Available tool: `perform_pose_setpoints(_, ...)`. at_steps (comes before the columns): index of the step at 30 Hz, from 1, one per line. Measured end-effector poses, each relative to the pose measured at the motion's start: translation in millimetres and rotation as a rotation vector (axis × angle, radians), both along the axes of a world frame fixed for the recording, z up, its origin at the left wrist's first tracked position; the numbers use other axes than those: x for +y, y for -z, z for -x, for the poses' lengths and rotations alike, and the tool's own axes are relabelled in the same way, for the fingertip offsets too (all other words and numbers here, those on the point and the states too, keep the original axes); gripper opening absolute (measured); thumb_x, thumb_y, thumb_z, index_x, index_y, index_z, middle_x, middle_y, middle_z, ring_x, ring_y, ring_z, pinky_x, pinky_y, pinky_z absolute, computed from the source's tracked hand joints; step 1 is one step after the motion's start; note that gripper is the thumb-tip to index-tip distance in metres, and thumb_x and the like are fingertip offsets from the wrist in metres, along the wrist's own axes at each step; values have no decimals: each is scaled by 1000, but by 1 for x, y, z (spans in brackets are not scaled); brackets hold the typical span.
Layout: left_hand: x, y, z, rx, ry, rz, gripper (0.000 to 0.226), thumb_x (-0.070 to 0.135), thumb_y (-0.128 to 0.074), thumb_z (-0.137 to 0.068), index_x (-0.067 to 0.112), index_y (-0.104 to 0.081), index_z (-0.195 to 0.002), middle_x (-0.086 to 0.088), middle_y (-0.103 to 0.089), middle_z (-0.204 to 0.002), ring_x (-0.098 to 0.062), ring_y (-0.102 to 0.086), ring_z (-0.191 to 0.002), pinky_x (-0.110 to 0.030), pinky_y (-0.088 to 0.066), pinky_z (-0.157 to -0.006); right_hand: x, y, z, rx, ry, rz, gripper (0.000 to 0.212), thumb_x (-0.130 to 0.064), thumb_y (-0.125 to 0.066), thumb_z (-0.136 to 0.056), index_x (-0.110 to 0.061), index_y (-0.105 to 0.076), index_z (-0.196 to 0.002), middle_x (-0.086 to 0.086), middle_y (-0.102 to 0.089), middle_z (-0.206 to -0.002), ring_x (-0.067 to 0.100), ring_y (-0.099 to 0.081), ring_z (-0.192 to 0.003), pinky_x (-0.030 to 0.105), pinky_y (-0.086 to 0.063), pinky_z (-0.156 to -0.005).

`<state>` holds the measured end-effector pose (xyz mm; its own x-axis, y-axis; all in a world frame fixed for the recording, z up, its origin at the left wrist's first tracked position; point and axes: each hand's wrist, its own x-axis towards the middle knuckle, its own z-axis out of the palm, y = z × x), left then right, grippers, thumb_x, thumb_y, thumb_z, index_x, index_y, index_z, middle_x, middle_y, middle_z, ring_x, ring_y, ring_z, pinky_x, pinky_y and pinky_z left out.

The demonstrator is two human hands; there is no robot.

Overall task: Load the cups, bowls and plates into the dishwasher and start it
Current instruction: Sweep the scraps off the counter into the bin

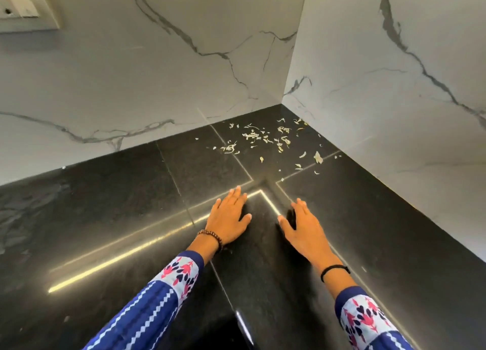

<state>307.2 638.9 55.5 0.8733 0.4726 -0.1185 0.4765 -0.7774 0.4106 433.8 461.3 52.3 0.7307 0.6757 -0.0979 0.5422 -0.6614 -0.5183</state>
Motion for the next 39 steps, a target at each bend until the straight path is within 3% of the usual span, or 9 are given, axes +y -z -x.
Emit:
perform_pose_setpoints(4,37,7,-33,-15,30,2,66,43,-42,-101,19,-16,-156,0,0,-165,-18,0,-152,-44,-7,-121,14,5,-19,11,35,85,73,-55,-43,-101,-13,-25,-158,1,-10,-168,17,-6,-155,39,-18,-124)
perform_pose_setpoints(9,83,18,-69,-39,-19,-56,70,50,-41,-99,19,-14,-156,-5,9,-164,-24,8,-151,-45,-2,-121,45,7,-46,-40,46,171,78,-57,-33,-103,-7,-12,-160,7,0,-168,22,4,-155,36,-2,-124)
perform_pose_setpoints(16,163,37,-96,-25,-295,-48,93,71,-36,-90,18,-1,-157,-19,20,-160,-37,21,-147,-48,7,-120,119,29,-59,-219,20,261,94,-70,10,-90,-6,3,-159,9,14,-166,23,19,-152,38,10,-124)
perform_pose_setpoints(21,193,42,-119,-18,-383,-72,108,83,-36,-80,17,1,-157,-25,17,-159,-39,20,-147,-49,9,-120,154,34,-81,-183,-93,170,73,-60,-11,-104,-16,5,-160,-1,17,-166,15,22,-151,34,12,-124)
perform_pose_setpoints(25,195,43,-136,0,-269,-106,101,81,-27,-84,16,0,-157,-21,14,-161,-32,18,-149,-46,8,-121,144,29,-90,-151,34,45,73,-57,-20,-104,-14,0,-160,-2,14,-166,12,20,-152,29,10,-123)
perform_pose_setpoints(30,154,45,-156,-53,-126,-111,87,72,-23,-92,17,-2,-157,-18,13,-161,-28,17,-149,-40,11,-121,110,26,-109,-206,236,112,74,-56,-24,-104,-10,-8,-159,12,10,-167,27,20,-152,40,9,-124)
perform_pose_setpoints(33,128,43,-166,-54,-51,-87,83,67,-20,-95,15,-1,-156,-18,14,-161,-28,17,-149,-39,11,-121,97,20,-120,-132,323,197,76,-59,-20,-102,-12,-6,-160,16,10,-167,35,19,-152,48,6,-125)
perform_pose_setpoints(39,84,40,-175,-104,164,14,70,51,-27,-103,15,-1,-157,-8,10,-163,-20,14,-150,-37,12,-122,115,24,-115,-141,113,131,66,-49,-21,-107,-14,-5,-160,10,6,-168,23,11,-154,40,4,-126)
